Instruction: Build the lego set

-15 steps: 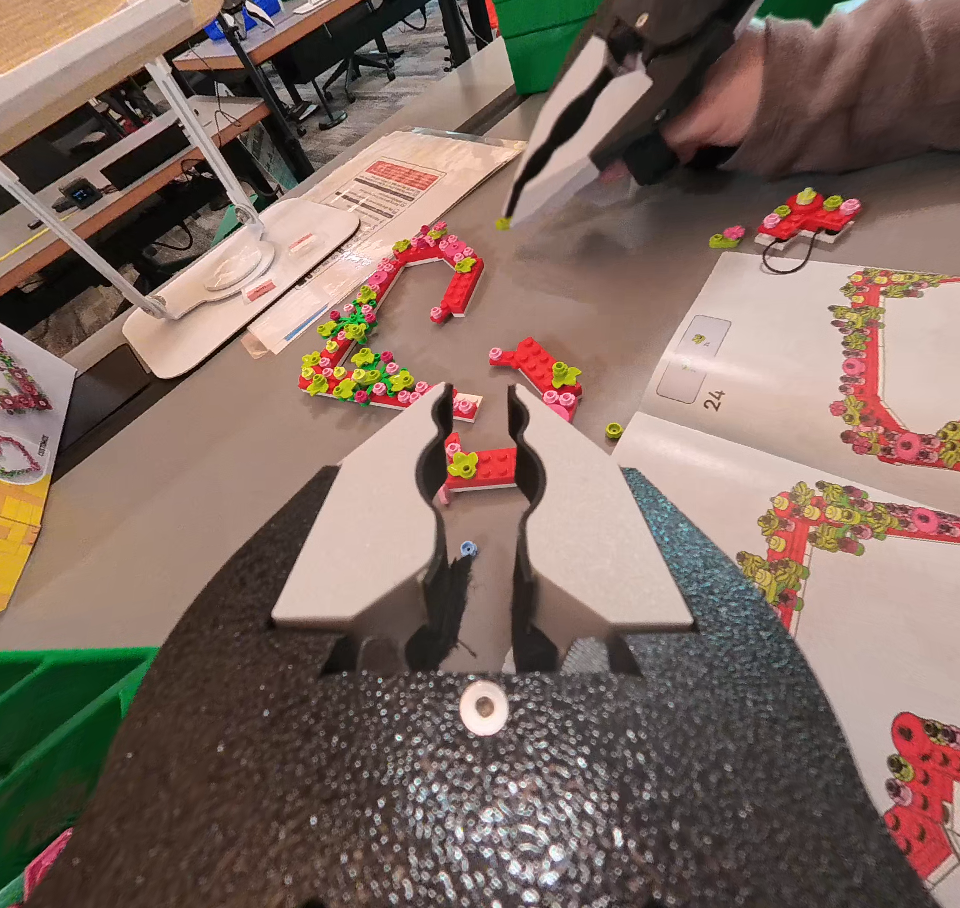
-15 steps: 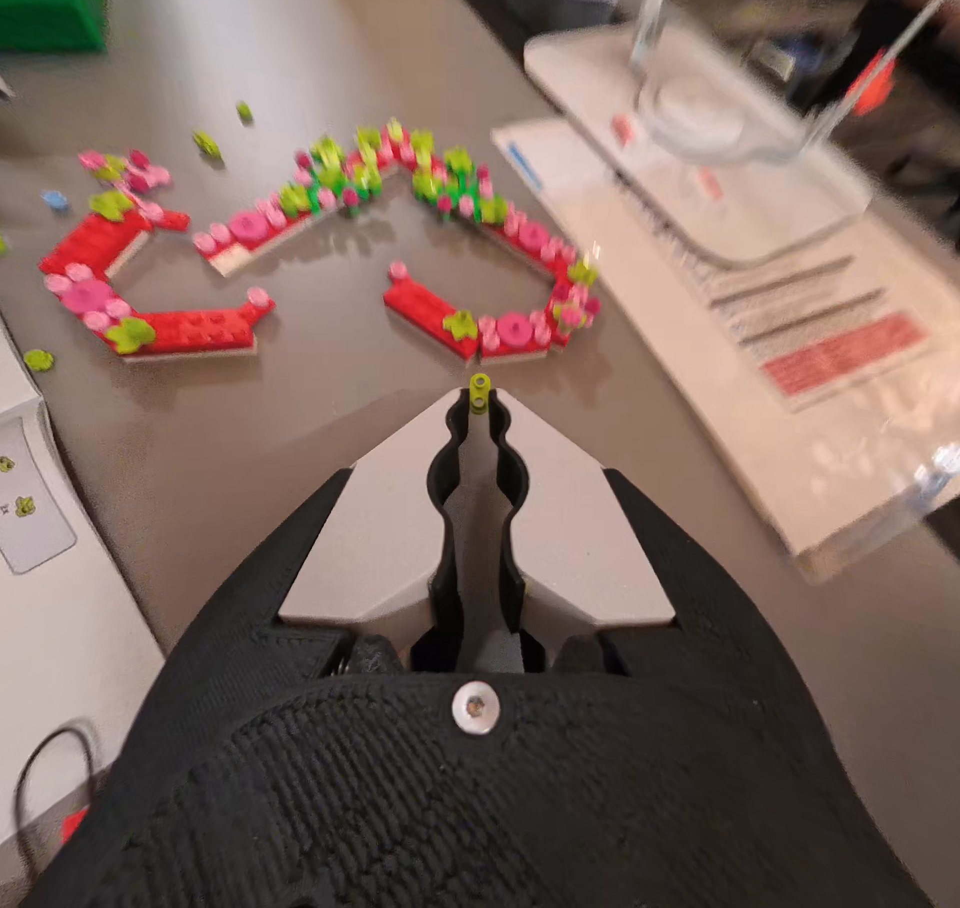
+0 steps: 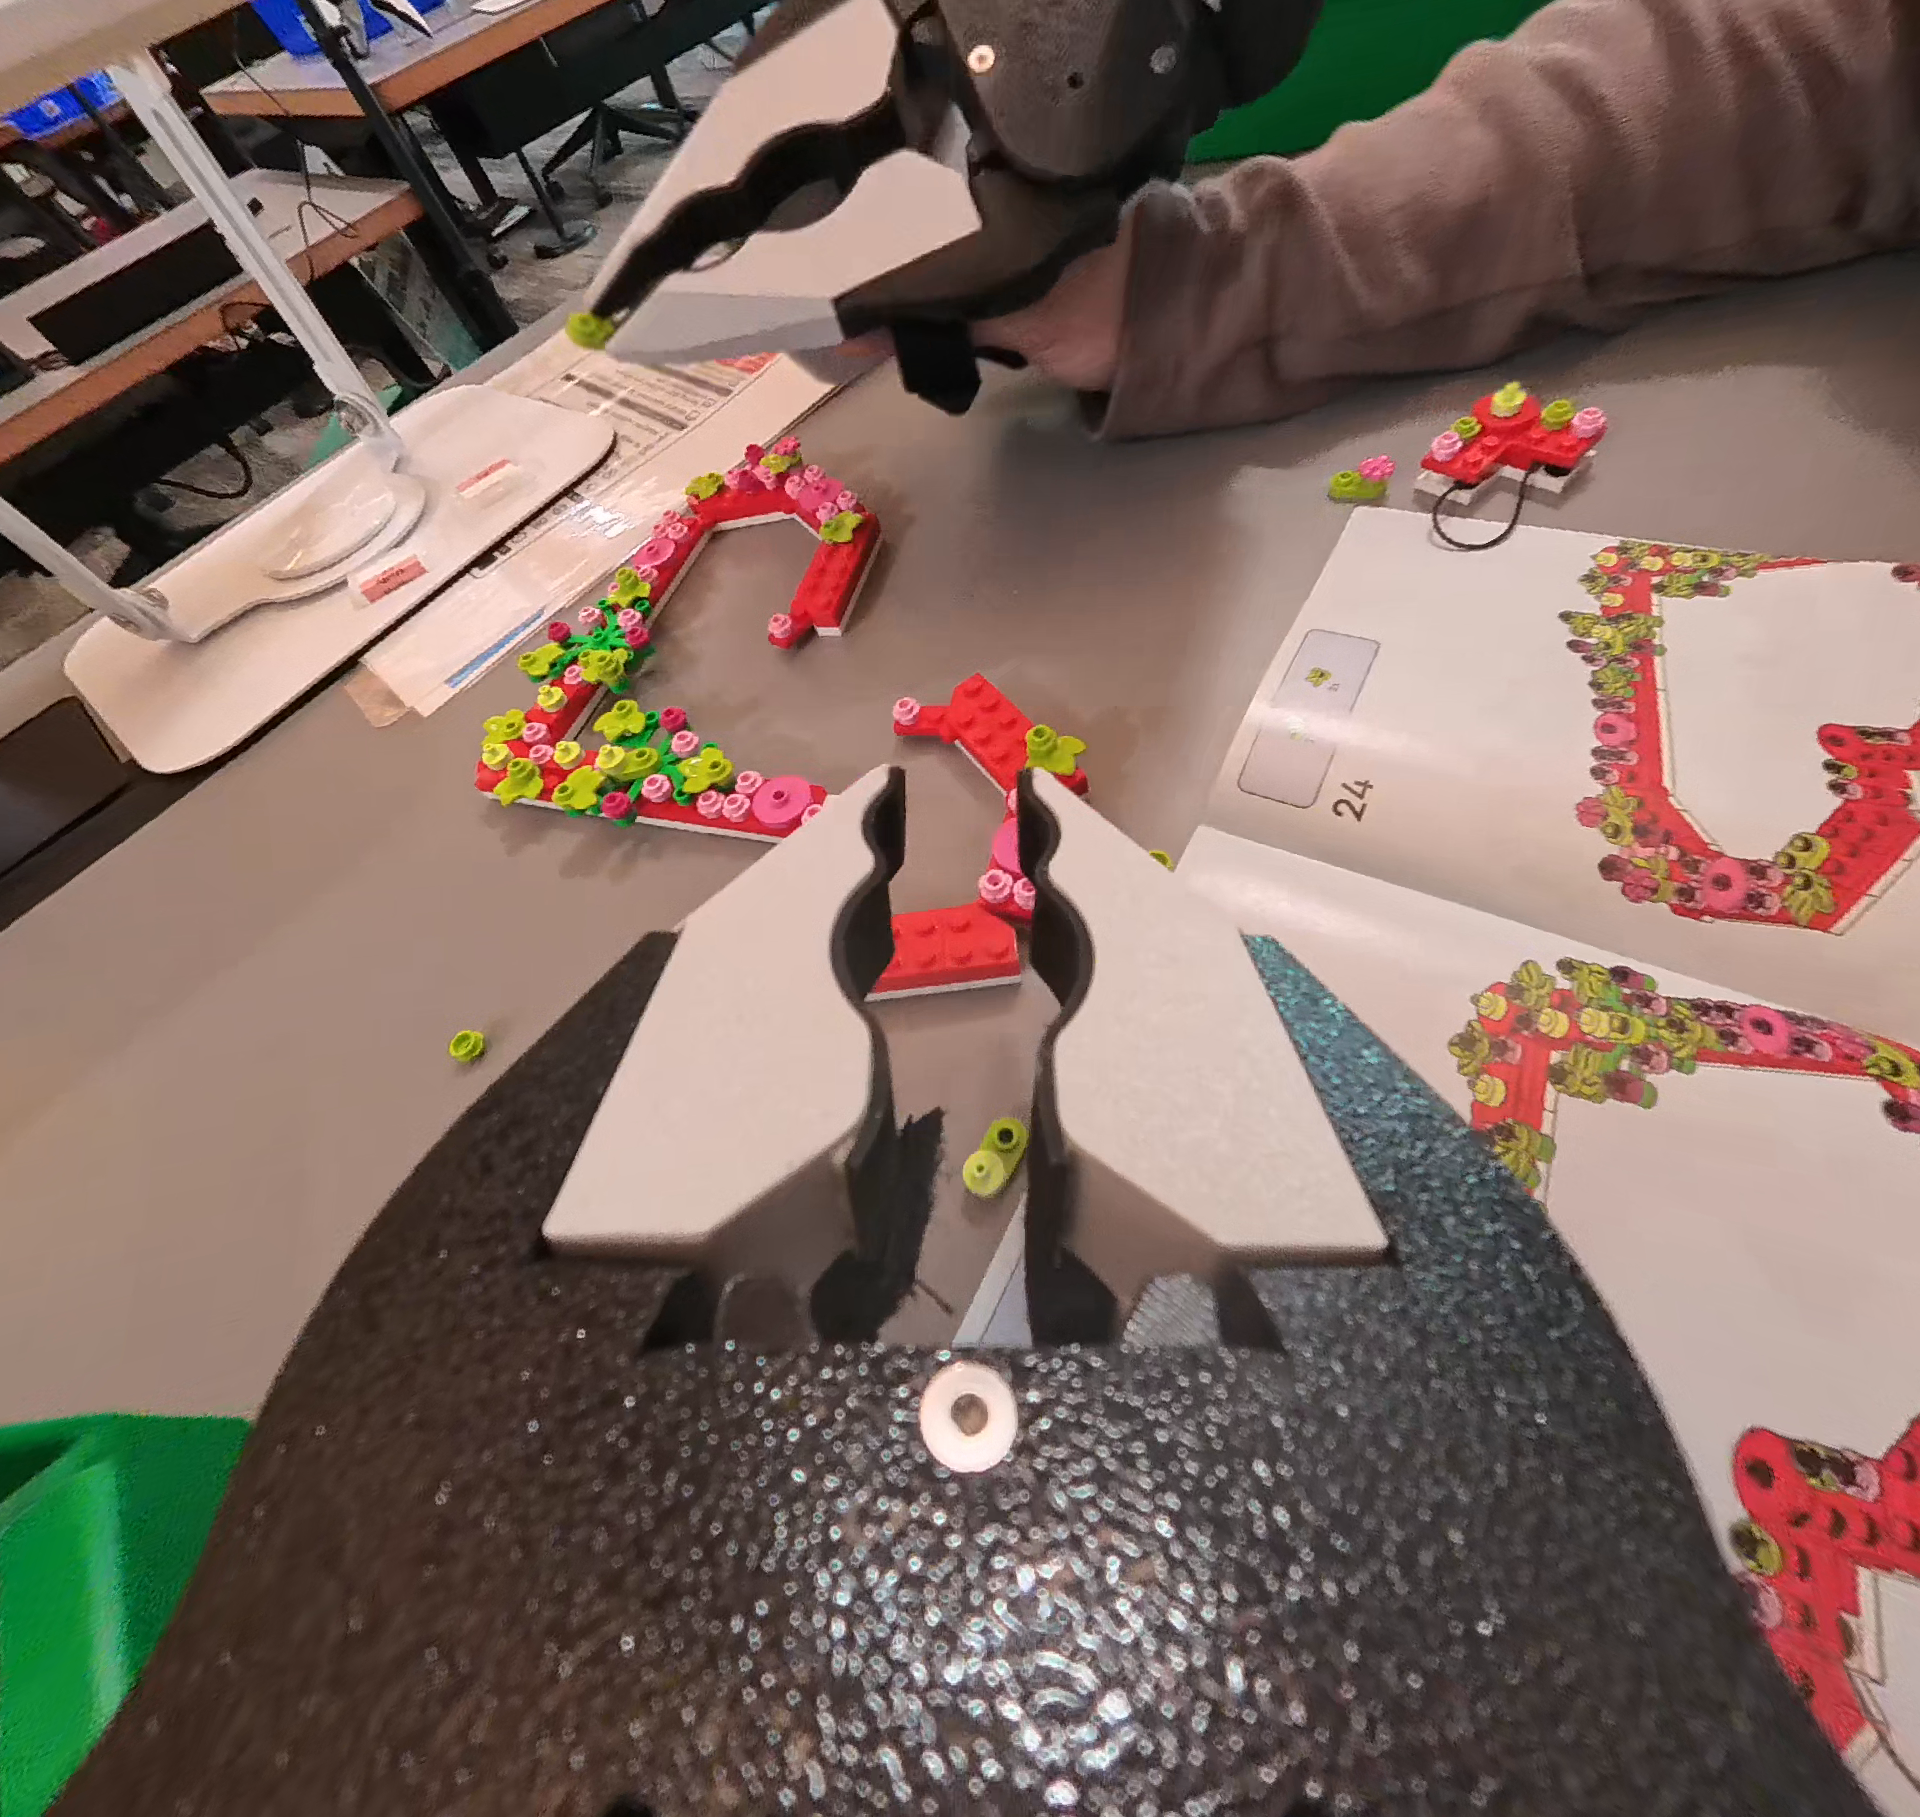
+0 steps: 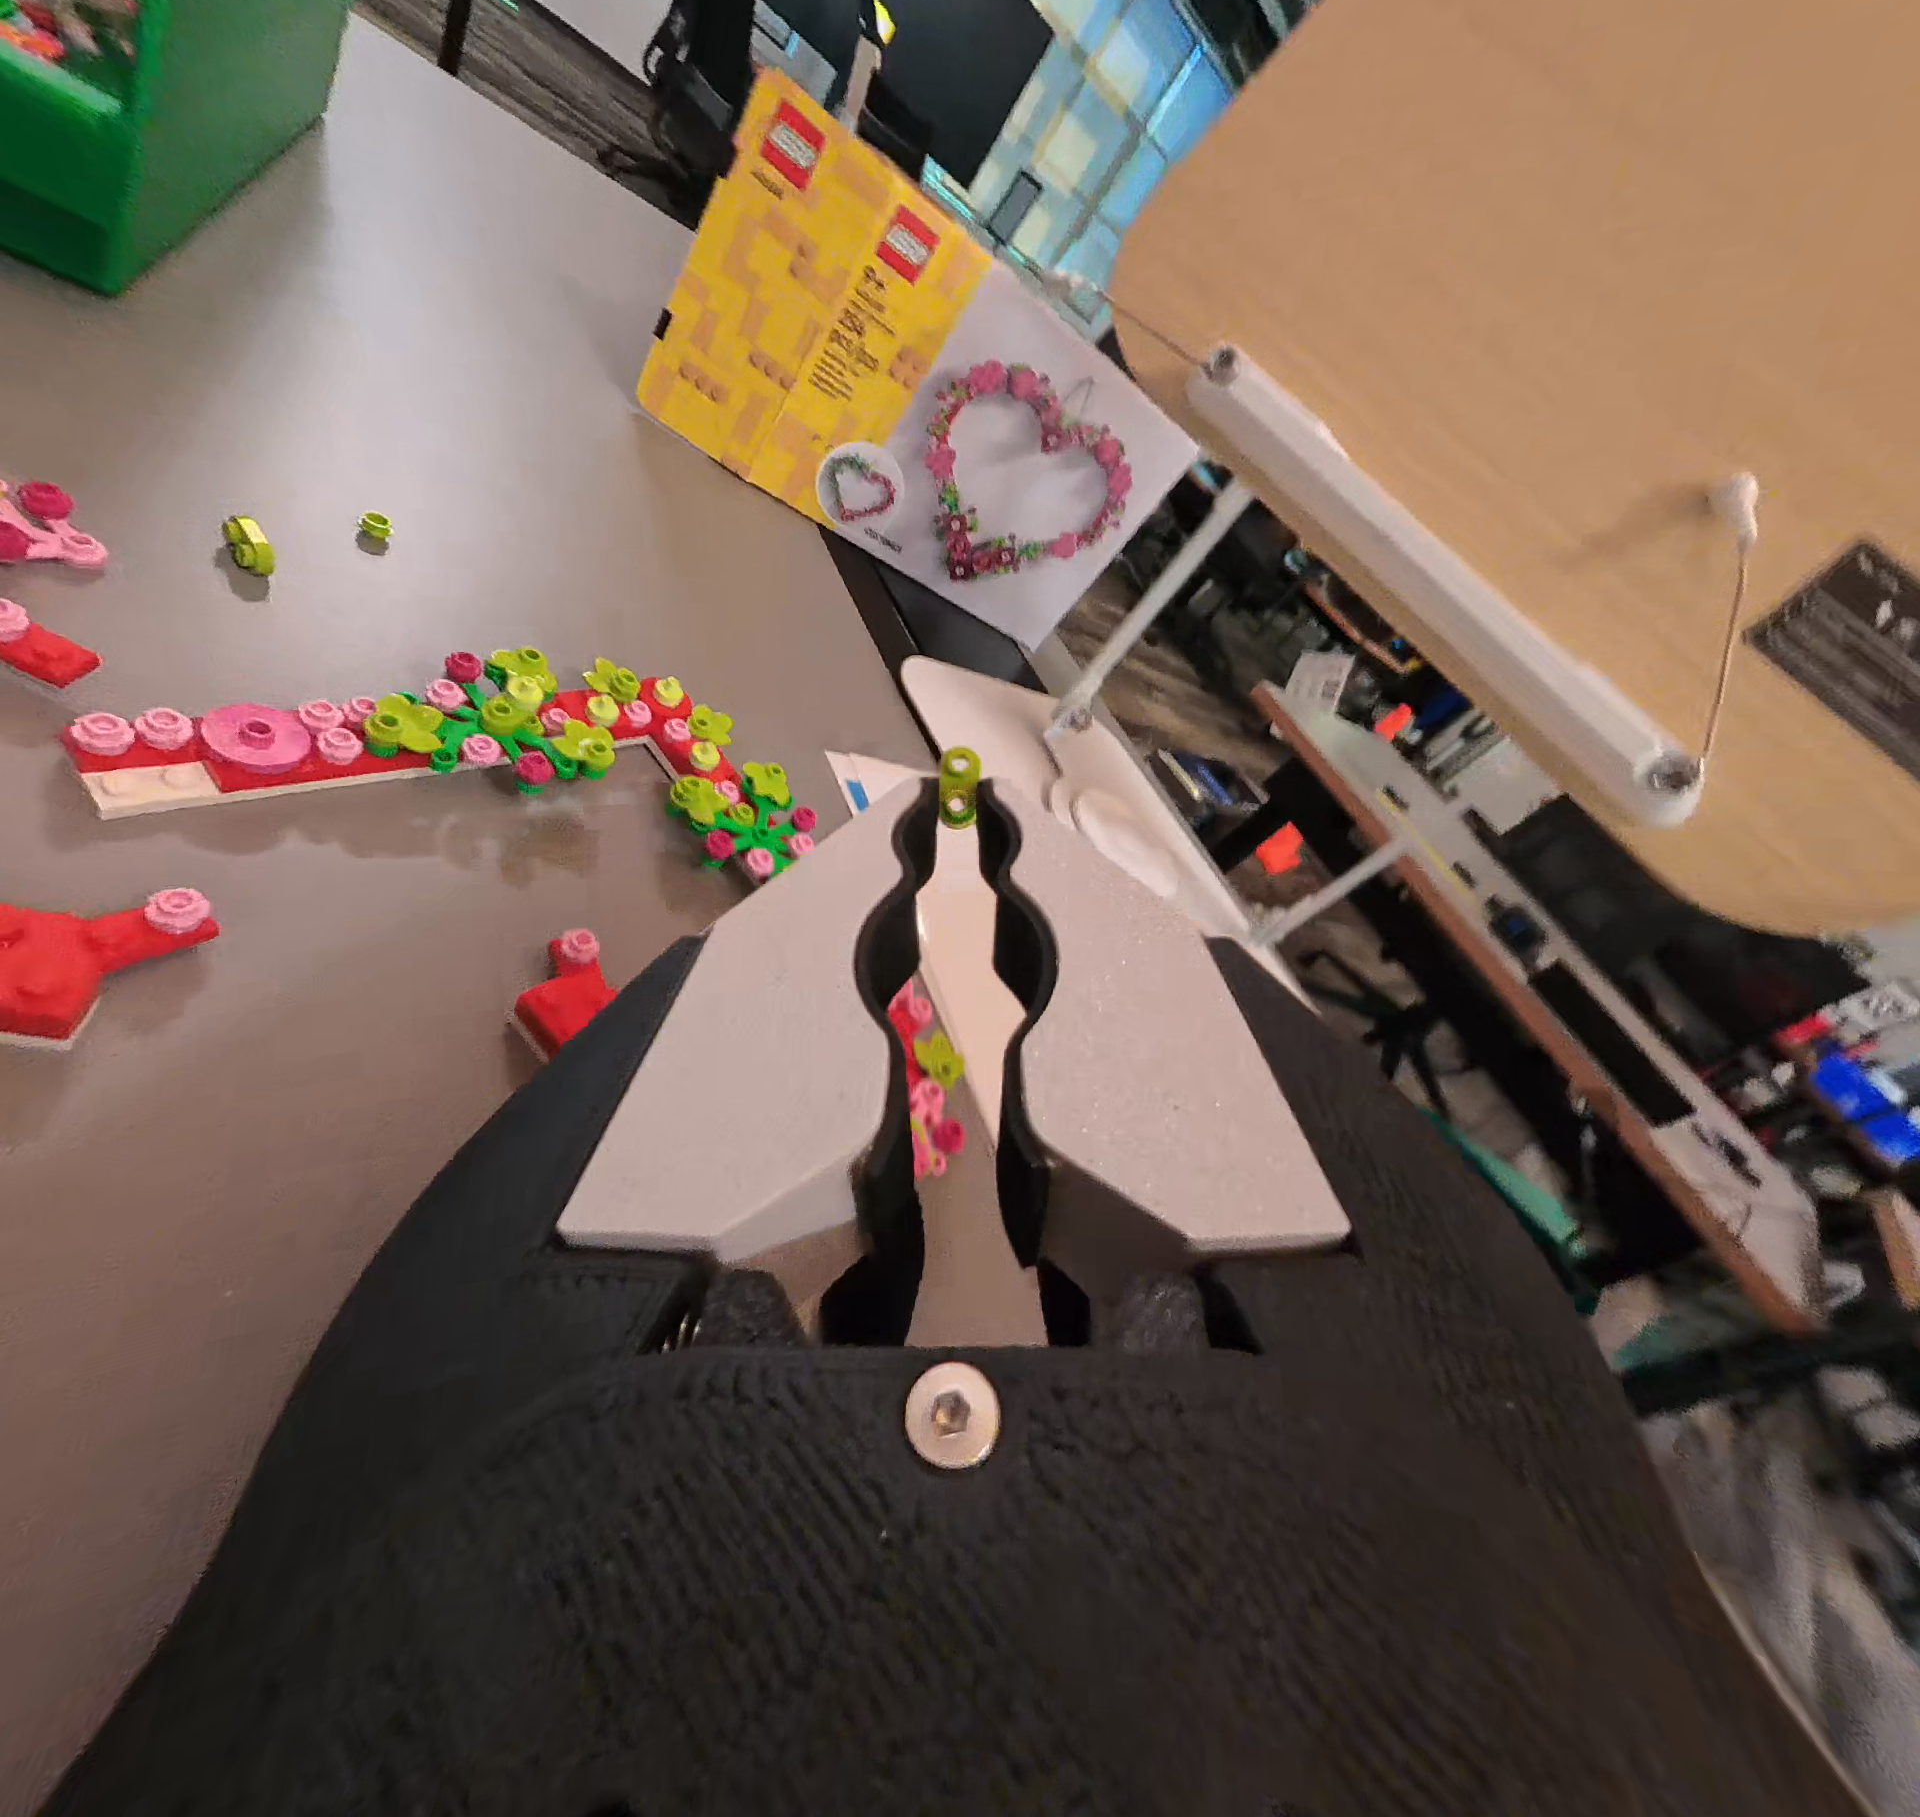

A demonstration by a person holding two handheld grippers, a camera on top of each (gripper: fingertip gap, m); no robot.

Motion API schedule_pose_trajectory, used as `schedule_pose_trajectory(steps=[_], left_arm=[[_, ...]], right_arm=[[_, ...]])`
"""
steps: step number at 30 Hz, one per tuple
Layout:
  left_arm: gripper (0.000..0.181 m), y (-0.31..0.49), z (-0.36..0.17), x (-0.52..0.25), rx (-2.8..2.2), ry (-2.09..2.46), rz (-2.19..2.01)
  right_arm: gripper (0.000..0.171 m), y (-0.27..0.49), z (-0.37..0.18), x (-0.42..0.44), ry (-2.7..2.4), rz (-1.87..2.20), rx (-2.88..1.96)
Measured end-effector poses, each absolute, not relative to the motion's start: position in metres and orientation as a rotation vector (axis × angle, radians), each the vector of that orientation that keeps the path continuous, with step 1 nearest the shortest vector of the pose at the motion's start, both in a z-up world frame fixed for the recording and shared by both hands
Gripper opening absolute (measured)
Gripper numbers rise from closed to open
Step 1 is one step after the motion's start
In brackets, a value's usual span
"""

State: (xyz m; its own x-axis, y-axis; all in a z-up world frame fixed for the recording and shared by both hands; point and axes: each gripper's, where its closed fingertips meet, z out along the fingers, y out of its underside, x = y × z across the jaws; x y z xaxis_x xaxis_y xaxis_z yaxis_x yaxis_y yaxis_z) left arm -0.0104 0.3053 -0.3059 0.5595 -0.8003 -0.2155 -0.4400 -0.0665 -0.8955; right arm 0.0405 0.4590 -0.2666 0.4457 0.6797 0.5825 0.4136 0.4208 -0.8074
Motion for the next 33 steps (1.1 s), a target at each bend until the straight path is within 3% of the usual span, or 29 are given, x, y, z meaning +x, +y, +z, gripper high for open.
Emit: schedule_pose_trajectory(steps=[12,33], left_arm=[[0.019,0.311,-0.297,-0.018,-1.652,1.000,-0.369],[0.015,0.312,-0.300,-0.016,-1.660,0.996,-0.389]], right_arm=[[0.005,0.404,-0.274,-0.005,-1.471,0.464,-0.833],[0.005,0.392,-0.276,-0.003,-1.515,0.563,-0.803]])
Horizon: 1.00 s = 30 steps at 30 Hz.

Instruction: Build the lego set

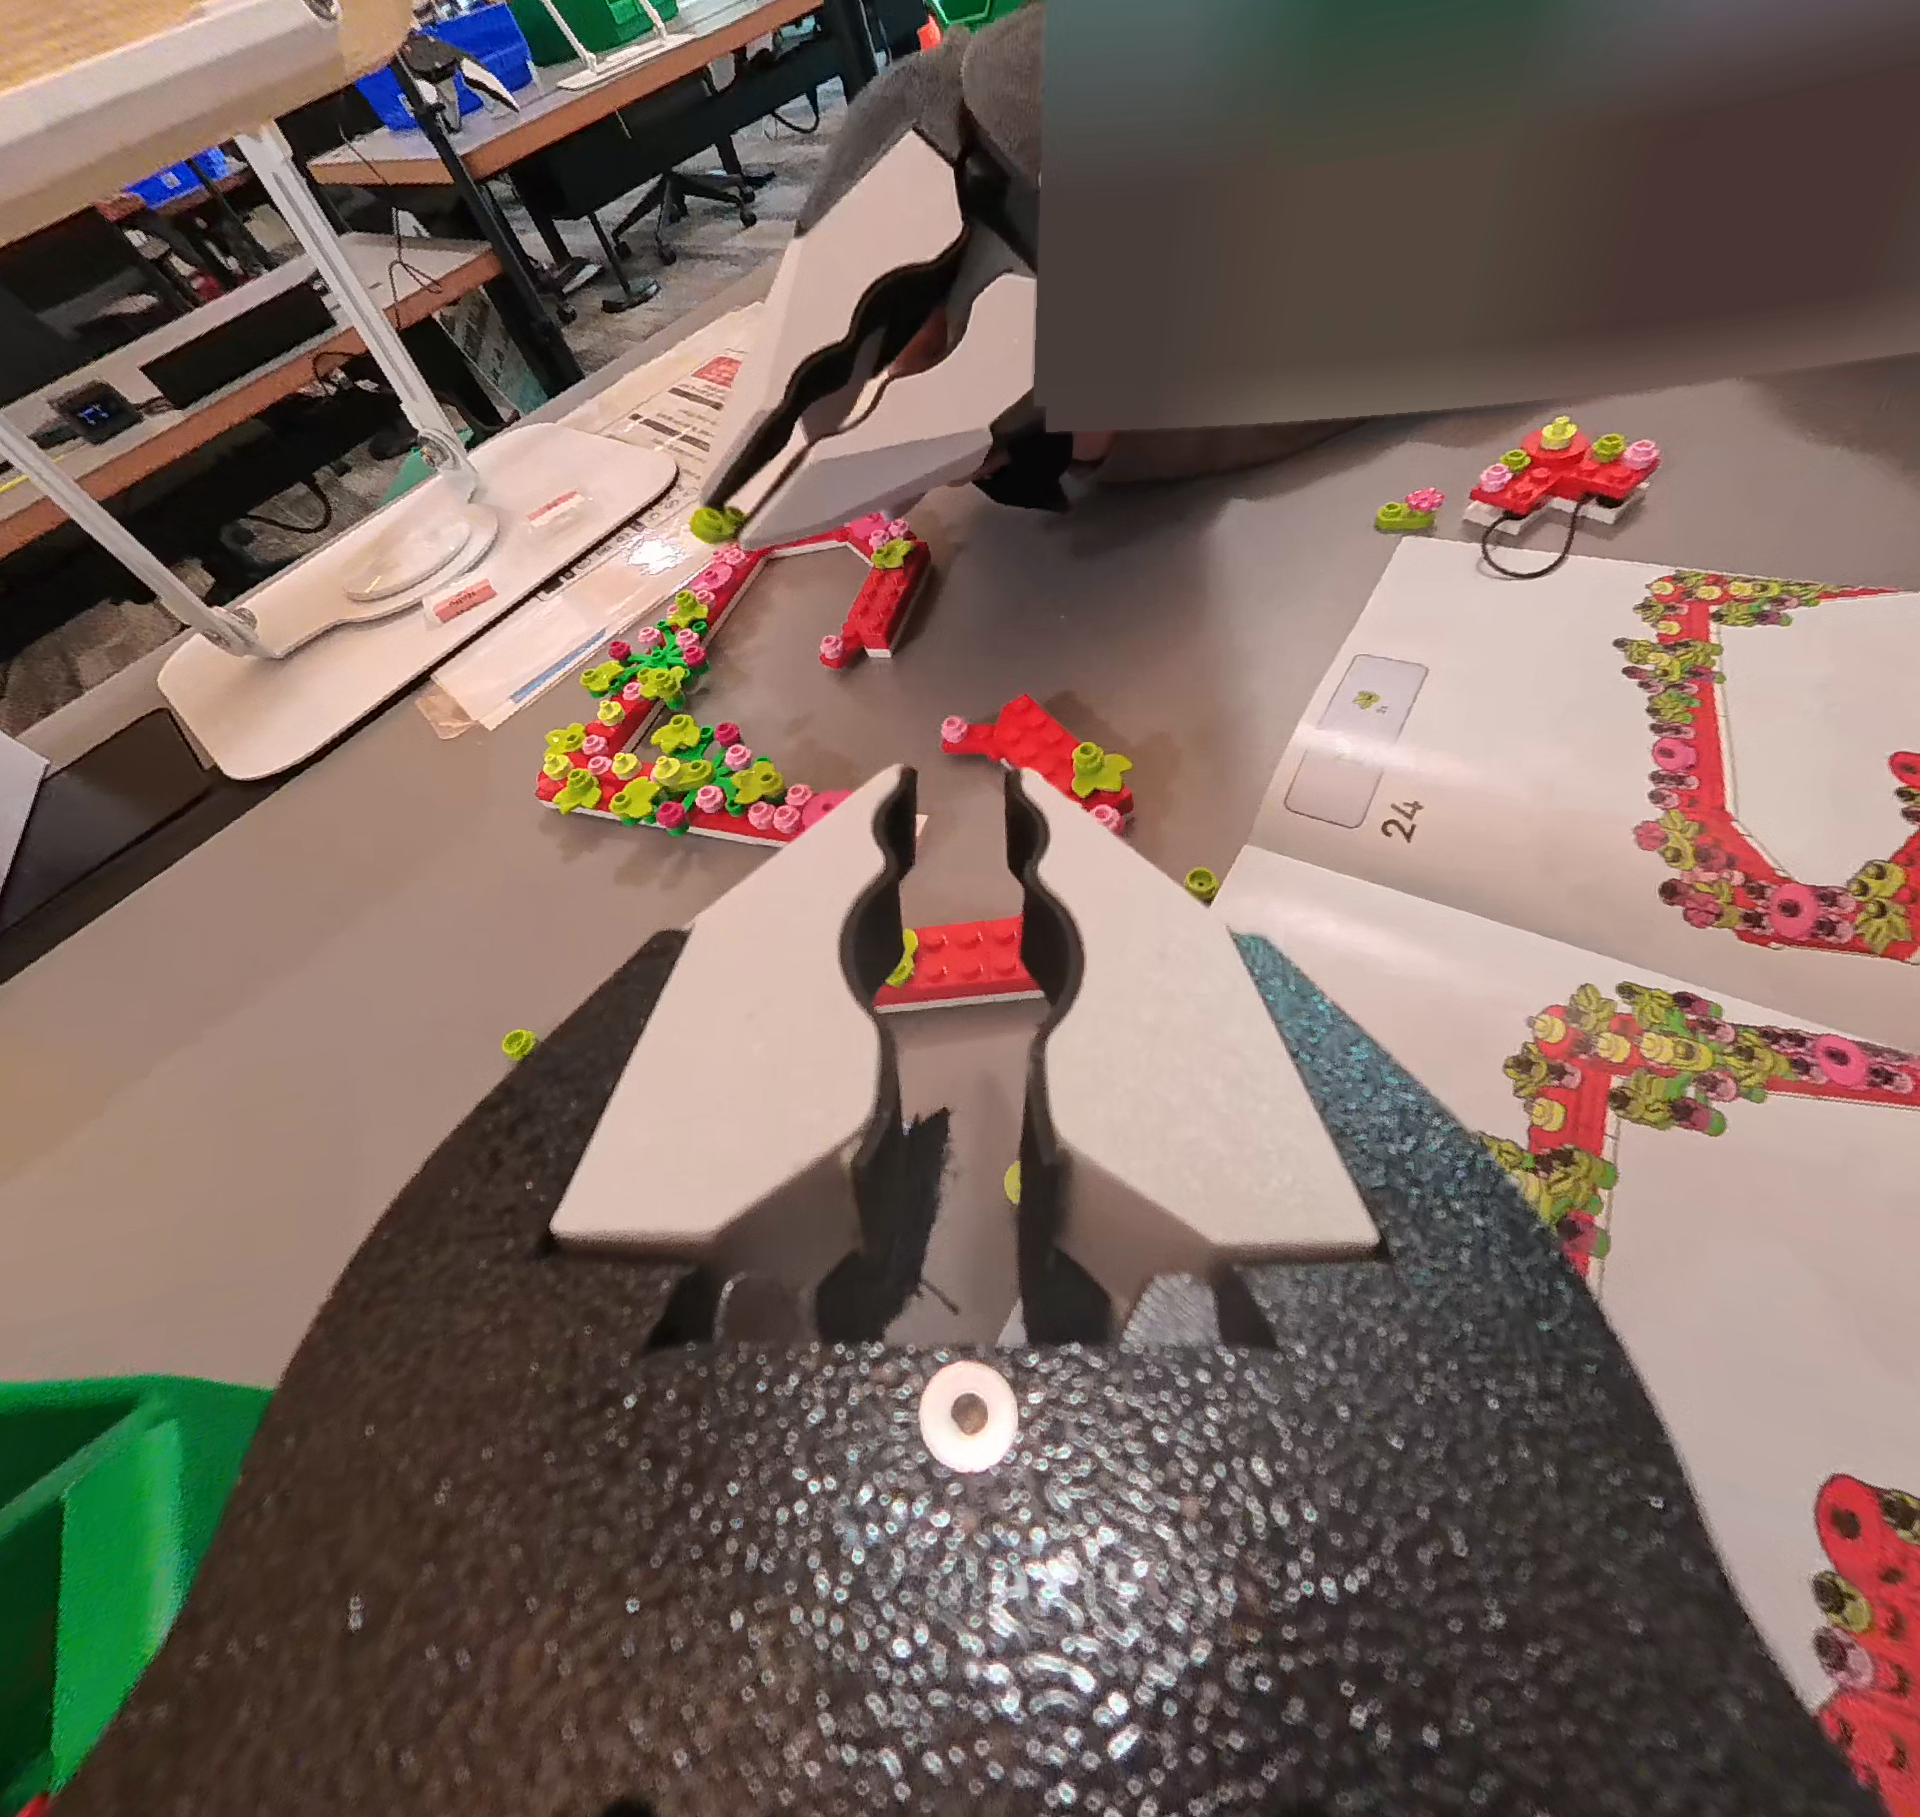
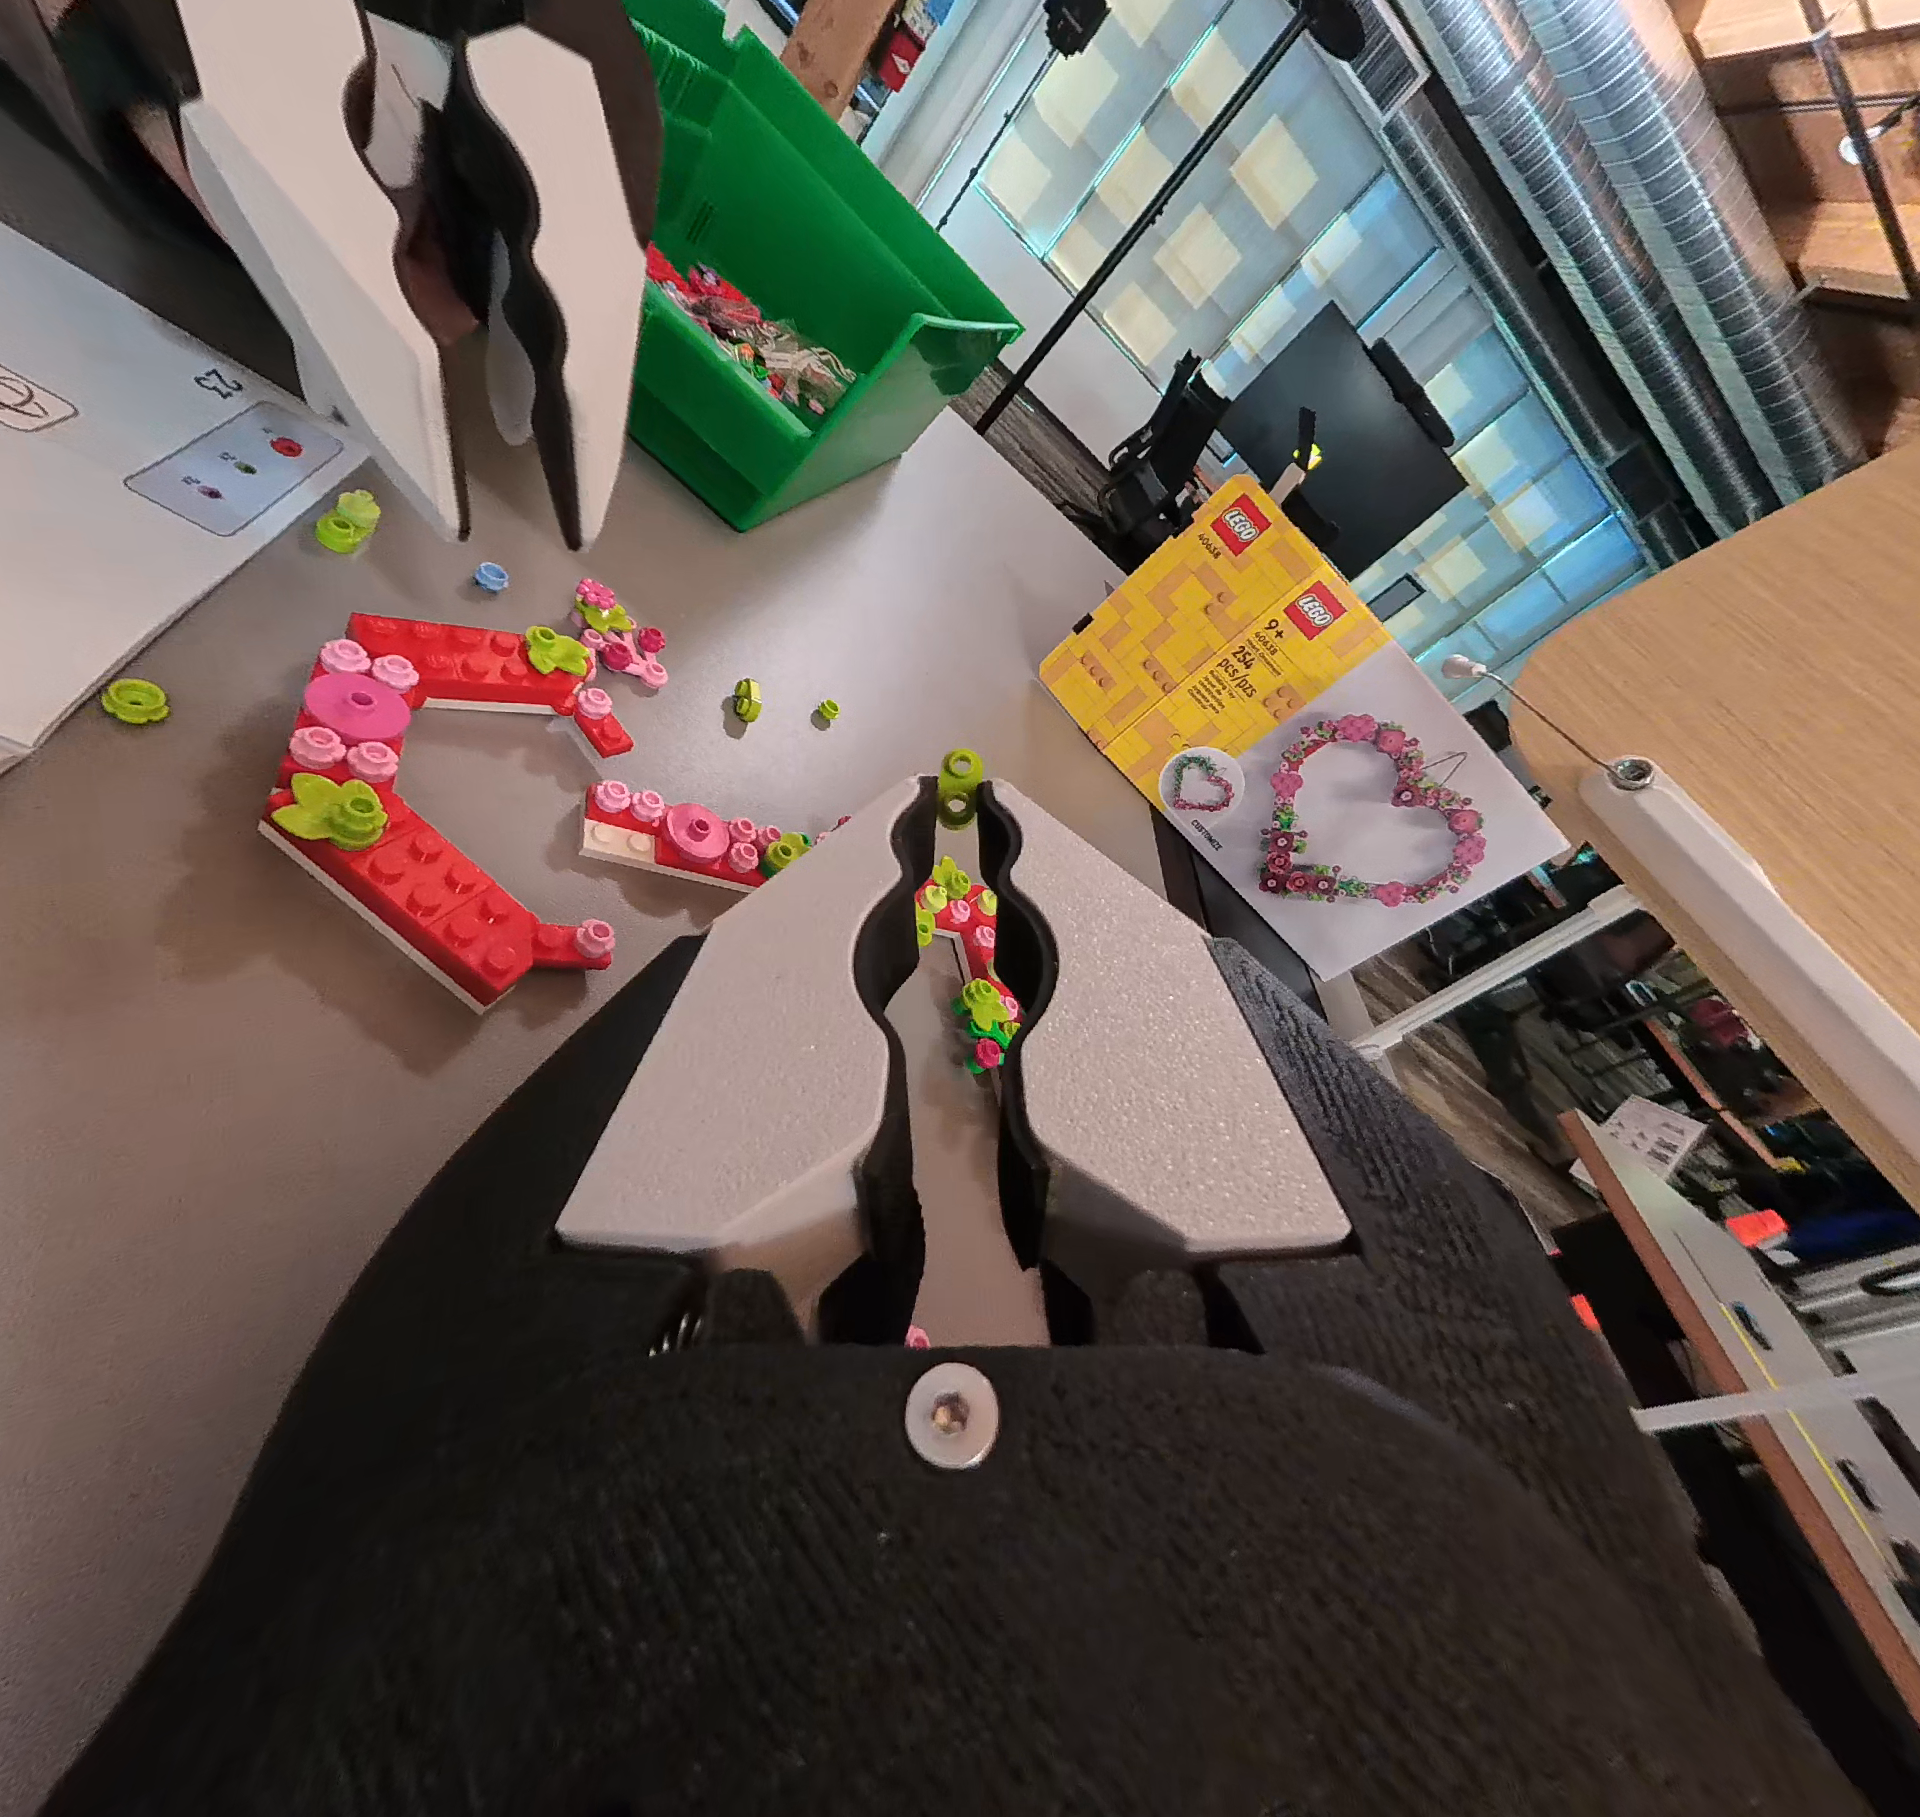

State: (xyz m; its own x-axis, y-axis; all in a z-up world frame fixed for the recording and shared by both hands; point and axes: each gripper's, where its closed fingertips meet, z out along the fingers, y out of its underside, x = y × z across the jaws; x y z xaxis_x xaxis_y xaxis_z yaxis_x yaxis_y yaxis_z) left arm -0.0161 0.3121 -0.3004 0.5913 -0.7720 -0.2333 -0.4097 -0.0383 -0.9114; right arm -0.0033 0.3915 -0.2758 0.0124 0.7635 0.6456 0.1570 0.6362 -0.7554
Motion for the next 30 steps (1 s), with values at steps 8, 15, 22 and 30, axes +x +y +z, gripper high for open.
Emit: schedule_pose_trajectory(steps=[8,15,22,30], left_arm=[[0.016,0.3125,-0.3038,-0.0150,-1.665,1.006,-0.388],[0.016,0.3142,-0.3065,-0.0159,-1.671,1.006,-0.383],[0.016,0.3136,-0.3081,-0.0143,-1.668,1.019,-0.374],[0.017,0.3125,-0.3083,-0.0113,-1.658,1.026,-0.373]], right_arm=[[0.005,0.3920,-0.2748,-0.0023,-1.509,0.581,-0.809],[0.005,0.3898,-0.2763,-0.0027,-1.522,0.581,-0.801],[0.005,0.3904,-0.2764,-0.0027,-1.521,0.579,-0.802],[0.005,0.3902,-0.2779,-0.0033,-1.529,0.580,-0.812]])
